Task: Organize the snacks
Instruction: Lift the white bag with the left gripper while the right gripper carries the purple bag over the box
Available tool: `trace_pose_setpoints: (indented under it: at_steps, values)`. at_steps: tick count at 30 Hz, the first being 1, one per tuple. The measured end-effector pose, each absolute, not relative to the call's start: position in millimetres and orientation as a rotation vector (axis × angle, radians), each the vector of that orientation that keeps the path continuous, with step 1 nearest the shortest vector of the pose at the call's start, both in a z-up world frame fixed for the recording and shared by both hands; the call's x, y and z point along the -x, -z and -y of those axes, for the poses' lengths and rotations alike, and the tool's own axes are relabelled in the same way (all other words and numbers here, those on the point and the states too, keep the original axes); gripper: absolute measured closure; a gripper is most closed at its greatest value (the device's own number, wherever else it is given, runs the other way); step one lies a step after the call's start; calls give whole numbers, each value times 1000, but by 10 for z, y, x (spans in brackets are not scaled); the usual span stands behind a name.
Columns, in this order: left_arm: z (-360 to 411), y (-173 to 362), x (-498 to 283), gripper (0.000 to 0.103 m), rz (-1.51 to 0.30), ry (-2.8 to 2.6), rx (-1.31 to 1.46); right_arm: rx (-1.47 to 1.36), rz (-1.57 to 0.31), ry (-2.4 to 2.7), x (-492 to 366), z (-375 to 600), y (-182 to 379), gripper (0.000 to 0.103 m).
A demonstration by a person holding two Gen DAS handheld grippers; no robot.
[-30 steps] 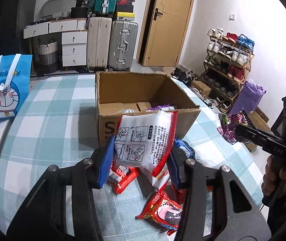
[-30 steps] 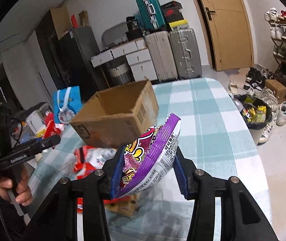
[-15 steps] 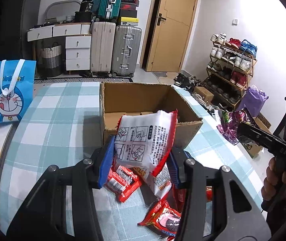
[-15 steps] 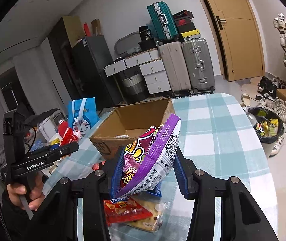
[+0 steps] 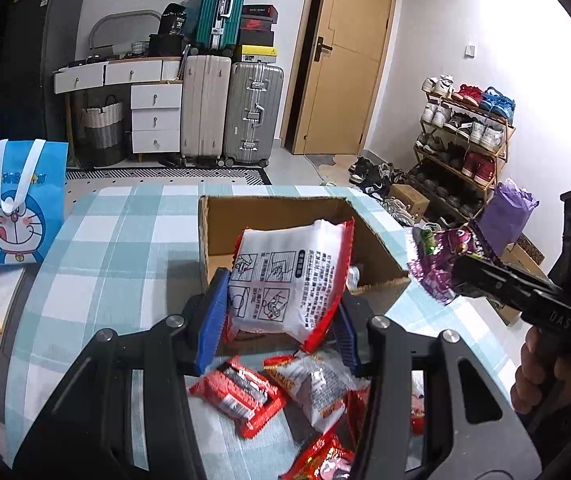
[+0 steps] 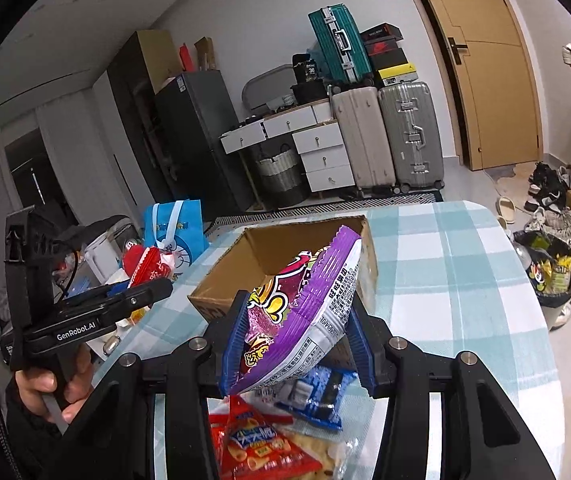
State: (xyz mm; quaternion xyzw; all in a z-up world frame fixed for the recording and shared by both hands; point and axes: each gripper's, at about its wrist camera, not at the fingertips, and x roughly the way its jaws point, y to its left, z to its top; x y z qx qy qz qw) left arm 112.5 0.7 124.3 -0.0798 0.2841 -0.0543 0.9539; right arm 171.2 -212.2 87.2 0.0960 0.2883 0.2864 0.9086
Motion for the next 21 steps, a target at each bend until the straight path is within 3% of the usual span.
trace_pose_setpoints:
  at_steps: [21]
  values:
    - [-115, -950, -1993, 58, -643, 66, 152, -197, -633, -621, -2320, 1845, -693, 57]
